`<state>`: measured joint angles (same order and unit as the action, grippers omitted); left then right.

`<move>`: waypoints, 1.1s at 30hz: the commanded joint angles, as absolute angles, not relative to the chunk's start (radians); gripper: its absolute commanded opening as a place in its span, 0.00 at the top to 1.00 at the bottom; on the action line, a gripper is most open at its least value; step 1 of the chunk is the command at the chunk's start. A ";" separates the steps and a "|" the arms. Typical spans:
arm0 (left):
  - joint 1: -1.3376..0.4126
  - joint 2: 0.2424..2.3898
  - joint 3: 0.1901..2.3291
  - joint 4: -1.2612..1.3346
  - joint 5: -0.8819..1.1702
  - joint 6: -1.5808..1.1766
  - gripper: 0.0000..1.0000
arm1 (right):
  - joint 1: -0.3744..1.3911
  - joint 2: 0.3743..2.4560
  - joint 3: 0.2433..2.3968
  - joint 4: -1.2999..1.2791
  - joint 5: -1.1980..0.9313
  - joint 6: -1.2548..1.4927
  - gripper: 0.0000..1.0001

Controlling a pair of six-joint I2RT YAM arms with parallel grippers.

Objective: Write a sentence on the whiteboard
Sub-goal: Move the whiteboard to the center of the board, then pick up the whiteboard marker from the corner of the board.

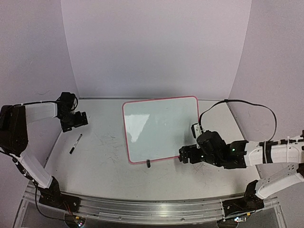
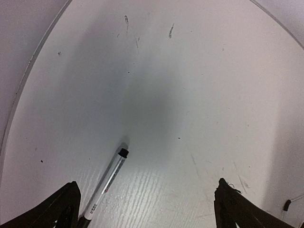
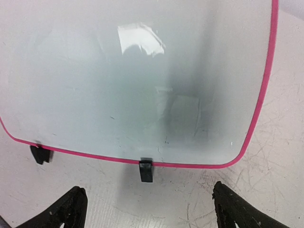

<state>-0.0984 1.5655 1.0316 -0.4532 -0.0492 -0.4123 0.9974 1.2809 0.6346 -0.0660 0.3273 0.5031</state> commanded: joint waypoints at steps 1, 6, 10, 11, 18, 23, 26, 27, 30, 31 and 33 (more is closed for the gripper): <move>-0.081 1.691 1.138 -0.537 -0.076 -0.340 0.01 | 0.990 1.168 0.661 -0.086 0.360 0.461 0.02; -0.067 1.763 1.112 -0.566 -0.109 -0.315 0.08 | 0.979 1.112 0.703 -0.084 0.343 0.430 0.02; -0.055 1.768 1.064 -0.561 -0.142 -0.303 0.19 | 0.979 1.090 0.748 -0.071 0.305 0.338 0.06; -0.055 1.770 1.058 -0.558 -0.151 -0.301 0.22 | 0.979 1.091 0.761 -0.067 0.286 0.303 0.02; -0.055 1.805 1.039 -0.554 -0.170 -0.282 0.47 | 0.979 1.093 0.829 -0.053 0.254 0.181 0.02; -0.055 1.824 1.034 -0.556 -0.175 -0.272 0.56 | 0.979 0.946 0.741 0.117 0.297 0.216 0.02; -0.055 1.840 1.037 -0.557 -0.165 -0.267 0.64 | 0.979 0.912 0.703 0.159 0.305 0.190 0.02; -0.055 1.843 1.038 -0.558 -0.161 -0.265 0.66 | 0.979 0.915 0.703 0.156 0.309 0.178 0.02; -0.056 1.836 1.041 -0.558 -0.144 -0.265 0.73 | 0.979 0.942 0.723 0.120 0.304 0.148 0.02; -0.057 1.830 1.042 -0.558 -0.140 -0.265 0.75 | 0.979 0.953 0.738 0.102 0.303 0.141 0.02; -0.057 1.818 1.043 -0.558 -0.135 -0.266 0.80 | 0.979 0.980 0.772 0.056 0.319 0.135 0.02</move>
<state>-0.0581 1.8072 1.0454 -0.5325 -0.1483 -0.2780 0.9813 0.9314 0.7180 0.0961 0.2906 0.1781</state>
